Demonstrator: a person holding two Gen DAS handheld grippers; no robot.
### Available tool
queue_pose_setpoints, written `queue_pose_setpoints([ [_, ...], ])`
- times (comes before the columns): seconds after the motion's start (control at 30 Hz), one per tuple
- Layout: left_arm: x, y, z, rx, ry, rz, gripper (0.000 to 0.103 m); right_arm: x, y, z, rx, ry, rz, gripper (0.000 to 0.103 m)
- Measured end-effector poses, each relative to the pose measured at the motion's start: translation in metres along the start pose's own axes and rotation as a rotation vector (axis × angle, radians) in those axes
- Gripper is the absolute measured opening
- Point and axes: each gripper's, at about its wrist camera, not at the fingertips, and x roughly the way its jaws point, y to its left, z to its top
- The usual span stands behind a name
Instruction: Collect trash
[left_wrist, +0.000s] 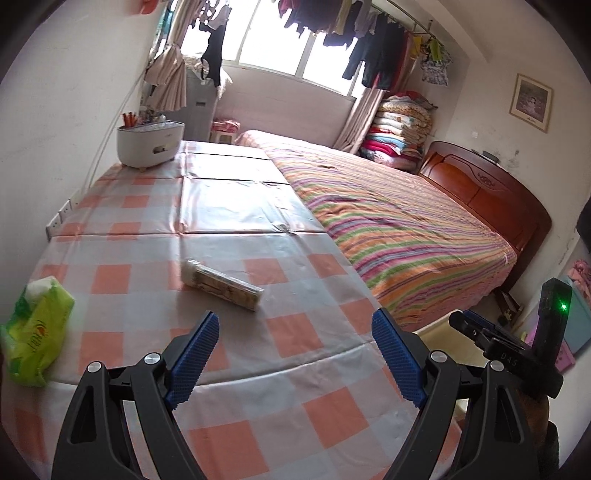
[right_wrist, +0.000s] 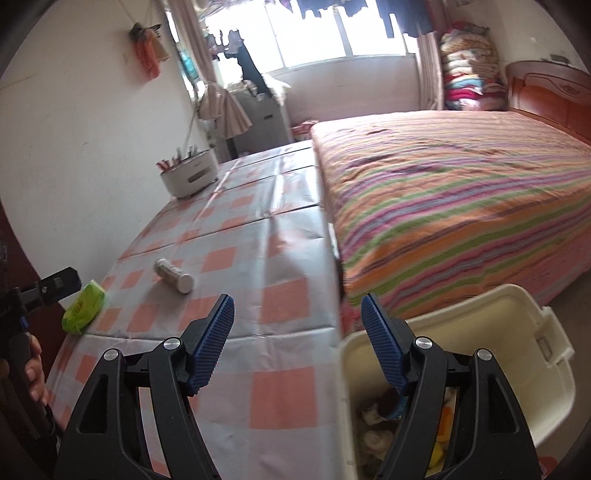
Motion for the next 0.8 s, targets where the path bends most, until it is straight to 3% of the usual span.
queue_pose_setpoints([
  [0.53,-0.033,0.087,0.0,-0.104,-0.058,0.151,0.082,0.068,0.119,0.015,-0.216,0.109,0.21,0.071],
  [0.8,-0.042,0.129,0.003,-0.163,-0.083,0.23,0.082,0.104,0.149,0.024,-0.334,0.171,0.235,0.071],
])
